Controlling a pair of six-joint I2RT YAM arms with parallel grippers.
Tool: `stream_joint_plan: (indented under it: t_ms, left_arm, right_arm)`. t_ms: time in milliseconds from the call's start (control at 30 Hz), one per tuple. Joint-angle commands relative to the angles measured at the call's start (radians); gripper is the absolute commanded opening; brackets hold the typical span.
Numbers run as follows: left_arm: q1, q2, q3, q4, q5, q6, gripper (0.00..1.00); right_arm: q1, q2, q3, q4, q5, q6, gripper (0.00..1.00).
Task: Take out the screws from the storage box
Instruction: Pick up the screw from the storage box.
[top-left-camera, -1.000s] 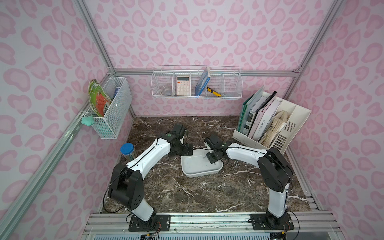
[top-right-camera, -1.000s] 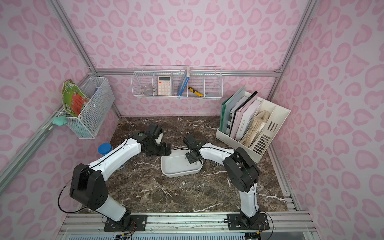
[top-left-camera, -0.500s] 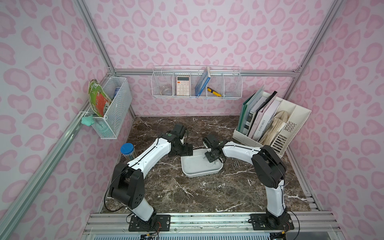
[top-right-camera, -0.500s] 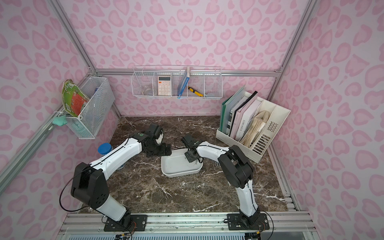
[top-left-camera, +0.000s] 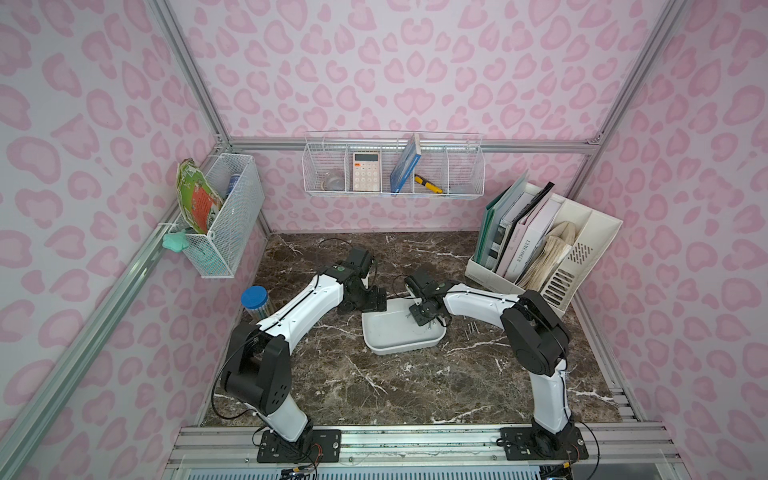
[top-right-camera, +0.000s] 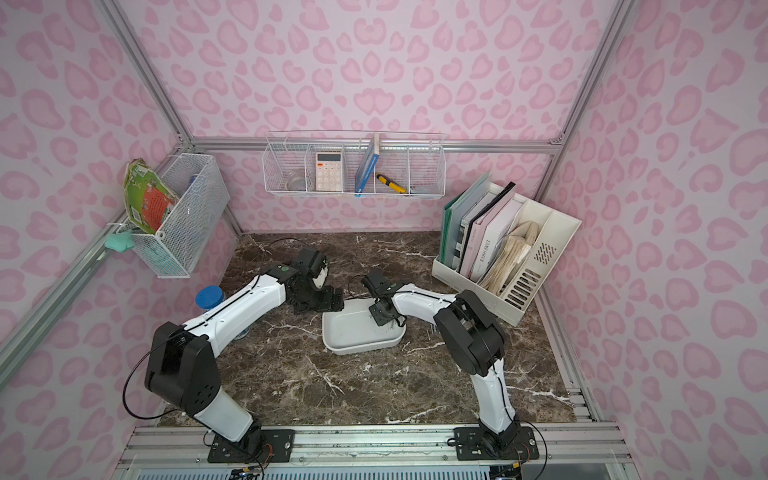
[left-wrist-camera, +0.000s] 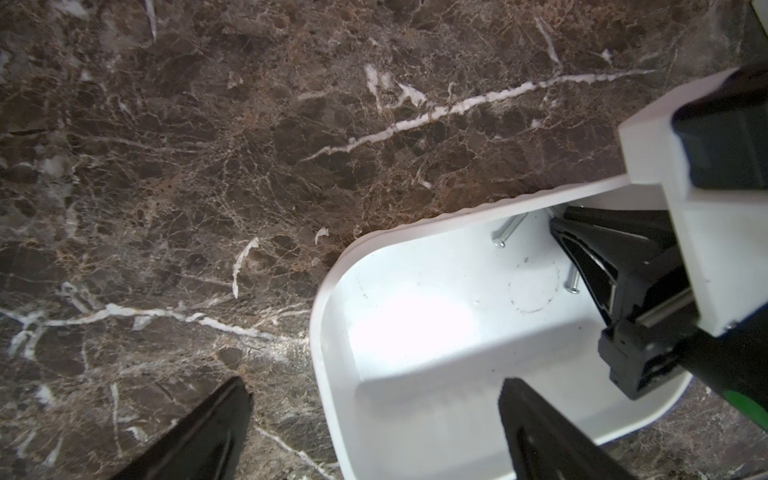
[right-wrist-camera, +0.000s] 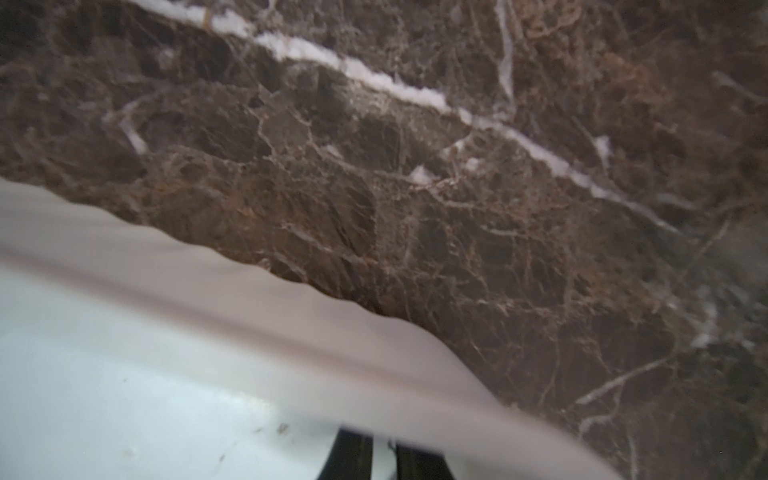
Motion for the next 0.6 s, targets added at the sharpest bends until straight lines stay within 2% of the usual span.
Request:
stream_joint_plan:
  t_ms: [0,333,567]
  left_arm:
    - [0.0,0.004,0.01,-0.016,0.005,0.013,0.98]
    - [0.0,0.006,0.013,-0.016,0.008,0.011,0.98]
    - [0.0,0.002,0.013,-0.016,0.006,0.011,0.98]
  right_arm:
    - [0.003,0.015,-0.013,-0.04,-0.059,0.022,0.15]
    - [0.002,0.051,-0.005,-0.061,-0.05,0.049,0.17]
    - [0.002,0.023,0.011,-0.065,-0.043,0.055,0.08]
